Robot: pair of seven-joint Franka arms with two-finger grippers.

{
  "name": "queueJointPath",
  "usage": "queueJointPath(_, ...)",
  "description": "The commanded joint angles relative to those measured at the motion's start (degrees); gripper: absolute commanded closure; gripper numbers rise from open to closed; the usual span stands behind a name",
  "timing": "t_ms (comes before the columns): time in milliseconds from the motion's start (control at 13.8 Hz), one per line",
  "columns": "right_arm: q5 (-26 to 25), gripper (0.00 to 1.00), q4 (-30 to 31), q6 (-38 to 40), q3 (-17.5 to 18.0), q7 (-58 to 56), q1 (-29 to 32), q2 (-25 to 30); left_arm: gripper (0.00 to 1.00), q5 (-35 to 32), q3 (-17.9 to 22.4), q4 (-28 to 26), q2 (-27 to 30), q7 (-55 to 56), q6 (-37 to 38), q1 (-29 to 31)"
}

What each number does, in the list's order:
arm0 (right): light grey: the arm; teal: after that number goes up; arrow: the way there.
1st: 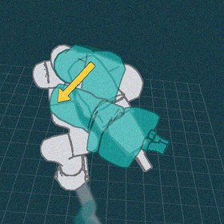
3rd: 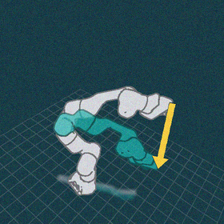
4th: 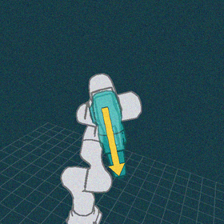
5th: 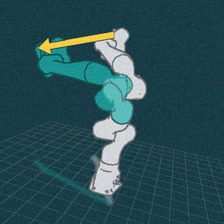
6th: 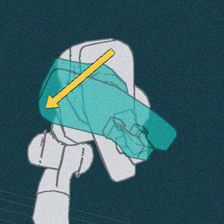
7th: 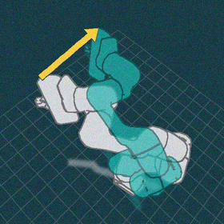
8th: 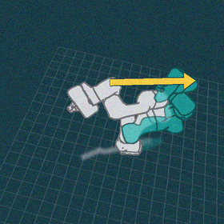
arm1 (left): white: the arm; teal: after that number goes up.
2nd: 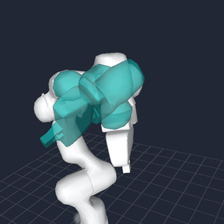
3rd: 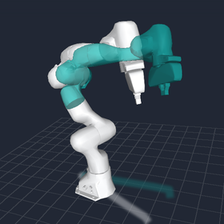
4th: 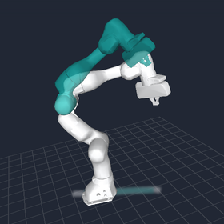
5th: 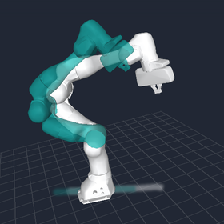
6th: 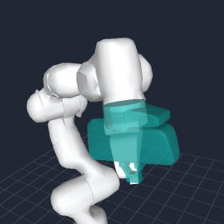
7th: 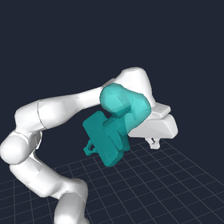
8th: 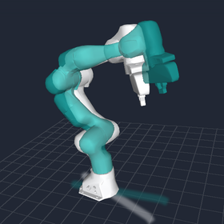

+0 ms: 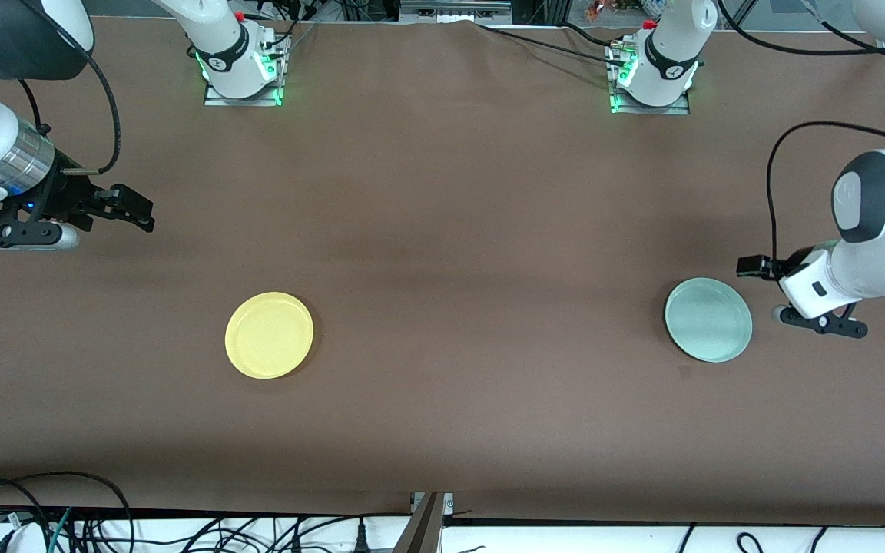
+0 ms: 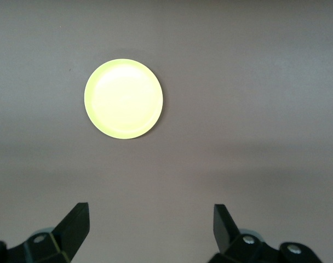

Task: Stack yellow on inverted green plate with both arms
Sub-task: 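Move the left gripper down to the rim of the green plate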

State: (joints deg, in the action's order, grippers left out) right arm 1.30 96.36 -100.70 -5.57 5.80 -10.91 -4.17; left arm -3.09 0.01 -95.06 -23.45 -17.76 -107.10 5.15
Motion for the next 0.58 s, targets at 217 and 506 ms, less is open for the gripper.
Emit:
queueJointPath(217,0.8,0.0,2.9,-2.7,-0.2,-1.1,-0.2,0.8,0.0,1.4,-0.6,0.2,-9.2,-20.0,-12.3,3.5)
queueJointPath(506,0.9,0.0,5.8,-5.8,-0.3,-3.4,-0.1,0.8,0.0,2.1,-1.3,0.1,-14.0,-28.1,-18.0,5.9)
